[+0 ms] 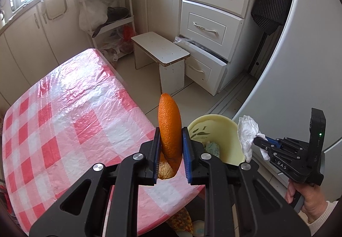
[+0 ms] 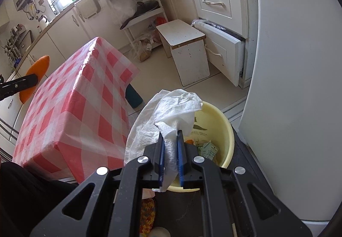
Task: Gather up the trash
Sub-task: 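Carry the peel and tissue over the yellow bucket, then open the right tool to drop the tissue while the left tool drops the peel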
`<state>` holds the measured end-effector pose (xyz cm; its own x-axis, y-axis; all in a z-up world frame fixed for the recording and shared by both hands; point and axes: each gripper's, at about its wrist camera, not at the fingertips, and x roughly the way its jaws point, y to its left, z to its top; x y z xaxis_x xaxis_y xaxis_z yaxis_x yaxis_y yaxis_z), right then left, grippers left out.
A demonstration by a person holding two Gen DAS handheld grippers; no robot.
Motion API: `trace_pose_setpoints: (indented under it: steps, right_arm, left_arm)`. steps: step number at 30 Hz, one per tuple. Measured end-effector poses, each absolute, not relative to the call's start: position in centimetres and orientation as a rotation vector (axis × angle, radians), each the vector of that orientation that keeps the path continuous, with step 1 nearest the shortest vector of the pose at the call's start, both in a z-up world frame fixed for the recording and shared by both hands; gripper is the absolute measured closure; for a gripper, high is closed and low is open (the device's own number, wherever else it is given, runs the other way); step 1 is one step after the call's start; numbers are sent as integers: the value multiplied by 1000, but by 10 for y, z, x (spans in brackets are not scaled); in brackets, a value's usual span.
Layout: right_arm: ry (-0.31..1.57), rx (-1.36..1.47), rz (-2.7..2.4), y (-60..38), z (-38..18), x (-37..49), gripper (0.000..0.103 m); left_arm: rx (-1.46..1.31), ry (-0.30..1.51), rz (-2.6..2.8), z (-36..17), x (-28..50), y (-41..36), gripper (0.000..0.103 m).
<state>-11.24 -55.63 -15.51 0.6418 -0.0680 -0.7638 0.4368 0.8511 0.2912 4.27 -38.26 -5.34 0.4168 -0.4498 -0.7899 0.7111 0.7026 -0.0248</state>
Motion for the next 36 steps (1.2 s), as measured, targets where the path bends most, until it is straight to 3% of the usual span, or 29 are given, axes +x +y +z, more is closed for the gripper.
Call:
trace_pose_setpoints:
  steps: [16,19,22,36]
  right_arm:
    - [891,480,-299,-559,-186,-90,89]
    - [908,476,-304,-558,-191,-86,84]
    - [910,472,-315,-559,-193,-83,71]
    - [896,423,-340,-557,-178,-89,59]
  left_arm:
    - [309,884,-751,-63,45,-391,85]
    - [299,887,-749,-64,46,-391,85]
    - [301,887,-749,-64,46,-391,85]
    - [314,898,-776,-67,44,-398,85]
